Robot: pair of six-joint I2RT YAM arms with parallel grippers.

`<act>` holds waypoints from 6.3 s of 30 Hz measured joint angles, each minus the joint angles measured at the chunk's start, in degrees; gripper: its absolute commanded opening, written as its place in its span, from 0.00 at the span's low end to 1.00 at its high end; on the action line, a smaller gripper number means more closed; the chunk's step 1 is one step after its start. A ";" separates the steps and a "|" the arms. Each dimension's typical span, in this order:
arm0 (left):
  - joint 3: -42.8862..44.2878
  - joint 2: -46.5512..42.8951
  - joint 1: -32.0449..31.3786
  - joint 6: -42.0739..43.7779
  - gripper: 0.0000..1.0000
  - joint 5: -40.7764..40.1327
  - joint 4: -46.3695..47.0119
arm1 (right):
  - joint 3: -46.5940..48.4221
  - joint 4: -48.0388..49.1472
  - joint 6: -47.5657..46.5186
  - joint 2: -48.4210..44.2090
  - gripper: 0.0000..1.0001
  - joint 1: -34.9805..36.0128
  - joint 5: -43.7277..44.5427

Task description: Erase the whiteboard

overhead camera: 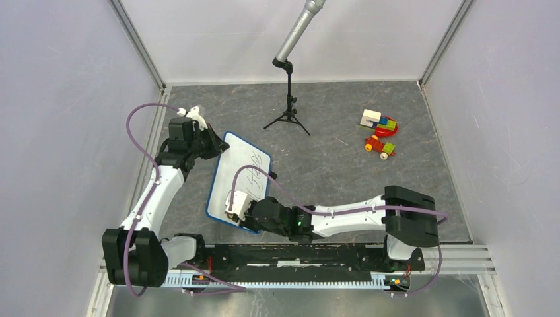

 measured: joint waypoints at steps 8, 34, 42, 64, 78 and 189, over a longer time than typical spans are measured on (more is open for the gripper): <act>0.59 0.28 0.00 -0.04 0.33 0.11 -1.09 | -11.78 20.92 0.37 0.00 0.16 -0.87 -0.15; 0.94 -3.43 -0.07 3.30 0.56 -6.19 -15.54 | -9.64 27.45 4.28 1.25 0.16 -6.91 -8.00; 1.36 -3.34 -1.20 5.22 0.48 -5.97 -16.26 | -17.40 33.20 8.24 2.97 0.16 -7.91 -7.28; 1.42 -3.76 -2.89 6.56 0.03 -6.47 -15.63 | -10.91 34.82 7.48 5.09 0.16 -5.57 -9.68; 0.66 -5.46 -3.56 6.58 0.02 -8.94 -15.67 | -23.21 43.47 8.98 4.96 0.16 -5.33 -6.08; -0.94 -8.26 -6.49 8.46 0.02 -13.92 -13.68 | -19.76 57.31 14.86 15.12 0.16 -15.98 -5.51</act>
